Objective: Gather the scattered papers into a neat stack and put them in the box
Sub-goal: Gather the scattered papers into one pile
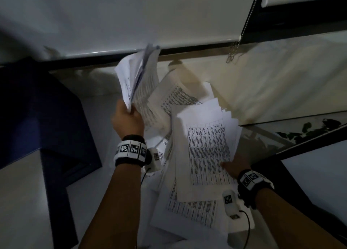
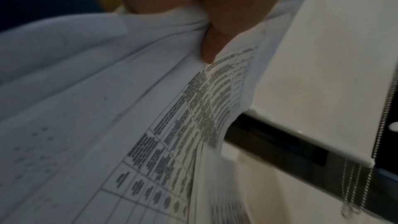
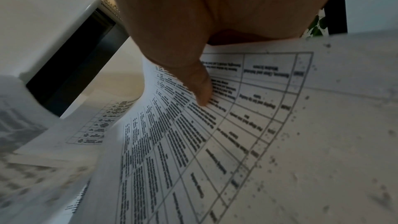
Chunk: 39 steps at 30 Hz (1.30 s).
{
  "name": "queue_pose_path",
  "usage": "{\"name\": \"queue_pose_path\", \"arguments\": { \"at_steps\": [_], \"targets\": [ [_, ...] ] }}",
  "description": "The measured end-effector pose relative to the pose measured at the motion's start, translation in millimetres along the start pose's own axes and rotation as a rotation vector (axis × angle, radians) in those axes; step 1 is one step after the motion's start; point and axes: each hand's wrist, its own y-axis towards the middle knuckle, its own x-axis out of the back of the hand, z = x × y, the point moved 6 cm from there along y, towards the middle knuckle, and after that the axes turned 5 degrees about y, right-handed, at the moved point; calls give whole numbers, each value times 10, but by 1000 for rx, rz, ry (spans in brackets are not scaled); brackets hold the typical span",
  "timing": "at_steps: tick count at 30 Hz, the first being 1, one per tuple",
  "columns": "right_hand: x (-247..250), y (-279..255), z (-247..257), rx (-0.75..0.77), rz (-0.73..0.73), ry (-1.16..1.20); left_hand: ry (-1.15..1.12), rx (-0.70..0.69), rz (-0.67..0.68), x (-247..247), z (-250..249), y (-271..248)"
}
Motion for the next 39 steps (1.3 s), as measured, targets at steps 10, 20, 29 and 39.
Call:
{"name": "queue_pose_path", "arguments": {
  "at_steps": [10, 20, 29, 39],
  "targets": [
    [-6, -43, 80, 35, 36, -63, -636, -45, 165, 820, -609, 349],
    [-93, 224, -255, -6, 119, -2, 70, 202, 1017, -535, 714, -811],
    [-26, 220, -268, -13, 110, 401, 22, 166, 935, -855, 698, -1155],
    [249, -442, 394, 229, 150, 391, -157, 215, 821, -985, 611, -1124]
  ]
}}
